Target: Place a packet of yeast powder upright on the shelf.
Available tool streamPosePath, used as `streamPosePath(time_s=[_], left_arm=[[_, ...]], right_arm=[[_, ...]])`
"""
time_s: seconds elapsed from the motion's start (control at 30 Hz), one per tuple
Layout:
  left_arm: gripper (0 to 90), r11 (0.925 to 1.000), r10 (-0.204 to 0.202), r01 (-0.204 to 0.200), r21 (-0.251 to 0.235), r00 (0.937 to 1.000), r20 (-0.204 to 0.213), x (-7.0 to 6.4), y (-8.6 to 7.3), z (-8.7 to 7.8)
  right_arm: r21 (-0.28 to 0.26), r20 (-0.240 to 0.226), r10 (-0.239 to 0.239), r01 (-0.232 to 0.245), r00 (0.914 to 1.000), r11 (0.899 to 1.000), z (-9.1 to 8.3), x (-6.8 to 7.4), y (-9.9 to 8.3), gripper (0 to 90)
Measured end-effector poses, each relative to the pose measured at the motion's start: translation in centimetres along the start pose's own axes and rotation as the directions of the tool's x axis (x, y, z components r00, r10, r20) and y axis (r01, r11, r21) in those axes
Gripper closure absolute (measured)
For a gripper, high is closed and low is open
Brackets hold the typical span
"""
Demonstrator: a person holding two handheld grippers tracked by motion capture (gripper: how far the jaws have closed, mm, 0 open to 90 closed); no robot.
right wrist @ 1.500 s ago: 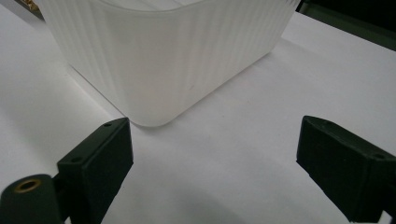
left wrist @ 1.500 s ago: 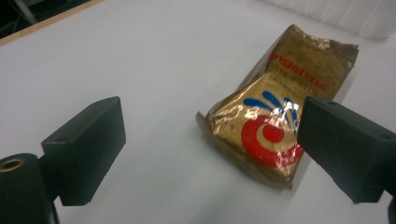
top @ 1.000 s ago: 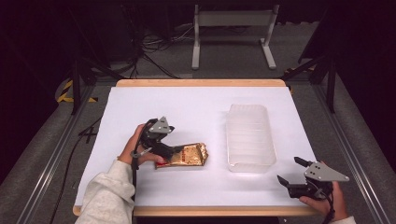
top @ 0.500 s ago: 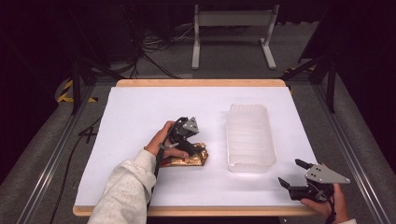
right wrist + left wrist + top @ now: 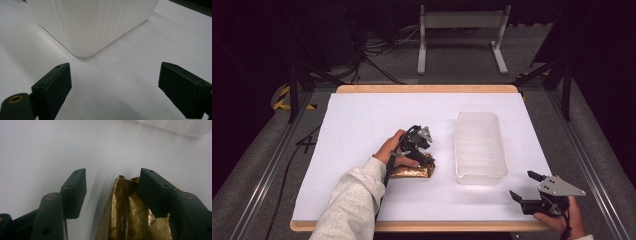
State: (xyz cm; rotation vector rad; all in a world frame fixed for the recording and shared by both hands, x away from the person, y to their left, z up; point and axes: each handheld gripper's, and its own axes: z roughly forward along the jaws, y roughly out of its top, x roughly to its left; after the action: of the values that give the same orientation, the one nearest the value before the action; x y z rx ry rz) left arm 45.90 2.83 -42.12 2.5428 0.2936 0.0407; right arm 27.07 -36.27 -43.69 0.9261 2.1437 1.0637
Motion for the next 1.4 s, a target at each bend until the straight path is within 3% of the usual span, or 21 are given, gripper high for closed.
streamPosePath(time_s=[0.17,0.23,0.37,0.43,0.53,0.6,0.8,0.93,0.97,1.17,1.2,1.27,1.3,1.33,1.4], left_arm=[[51.1,0.9985,-0.038,0.036,0.041,0.9979,0.052,0.0,0.1,0.3],[60.1,0.9982,-0.029,0.026,0.055,0.9972,0.068,-0.2,0.1,0.2],[74.3,0.998,-0.004,0.002,0.062,0.9992,0.039,-0.6,0.4,-0.1],[78.5,0.9986,-0.011,0.009,0.053,0.9994,0.032,-0.7,0.3,-0.4],[81.0,0.9997,-0.011,0.011,0.023,0.9998,-0.014,-0.9,0.4,-1.3],[82.2,0.9996,-0.015,0.014,-0.024,0.9989,-0.043,-1.2,0.4,-2.2],[82.9,0.9924,-0.013,0.002,-0.123,0.9954,-0.095,-2.1,0.1,-5.5],[83.0,0.9819,-0.019,-0.007,-0.189,0.9906,-0.135,-2.7,-0.2,-7.8],[83.1,0.9757,-0.031,-0.003,-0.219,0.9878,-0.152,-2.8,-0.3,-8.5],[84.0,0.9517,-0.053,-0.003,-0.307,0.9837,-0.172,-3.4,-1.0,-11.1],[84.1,0.9517,-0.053,-0.003,-0.307,0.9837,-0.172,-3.4,-1.0,-11.1],[84.3,0.9382,-0.072,0.005,-0.346,0.9811,-0.18,-3.6,-1.3,-11.8],[84.6,0.9267,-0.086,0.009,-0.376,0.9787,-0.186,-3.8,-1.5,-12.3],[84.7,0.9267,-0.086,0.009,-0.376,0.9787,-0.186,-3.8,-1.5,-12.3],[84.7,0.9177,-0.092,0.004,-0.397,0.9753,-0.201,-4.1,-1.5,-12.7]], right_arm=[[0.002,-0.002,-0.001,0.001,1.0,1.0,0.0,0.0,0.0,11.9],[0.002,-0.003,0.002,-0.002,1.0,1.0,0.0,0.0,-0.1,11.9],[0.006,-0.004,-0.003,0.003,1.0,1.0,0.0,0.0,-0.1,12.0],[0.006,-0.004,-0.004,0.004,1.0,1.0,0.0,0.0,0.0,12.0],[0.005,-0.003,-0.002,0.002,1.0,1.0,0.0,0.0,0.0,12.1],[0.005,-0.003,-0.003,0.003,1.0,1.0,0.0,0.0,0.0,12.1],[0.006,-0.003,-0.005,0.005,1.0,1.0,0.1,0.0,0.0,12.1],[0.005,-0.006,-0.009,0.009,0.9999,1.0,0.2,0.1,0.1,12.2],[0.004,-0.008,-0.008,0.008,0.9999,1.0,0.2,0.1,0.2,12.2],[0.004,-0.008,-0.009,0.009,0.9999,1.0,0.3,0.1,0.3,12.2],[0.004,-0.008,-0.009,0.009,0.9999,1.0,0.3,0.1,0.3,12.2],[0.003,-0.008,-0.011,0.011,0.9999,1.0,0.3,0.1,0.3,12.2],[0.002,-0.009,-0.011,0.011,0.9999,1.0,0.3,0.0,0.3,12.2],[0.002,-0.009,-0.011,0.011,0.9999,1.0,0.3,0.0,0.3,12.2],[-0.001,-0.009,-0.011,0.011,0.9999,1.0,0.3,0.0,0.3,12.2]])
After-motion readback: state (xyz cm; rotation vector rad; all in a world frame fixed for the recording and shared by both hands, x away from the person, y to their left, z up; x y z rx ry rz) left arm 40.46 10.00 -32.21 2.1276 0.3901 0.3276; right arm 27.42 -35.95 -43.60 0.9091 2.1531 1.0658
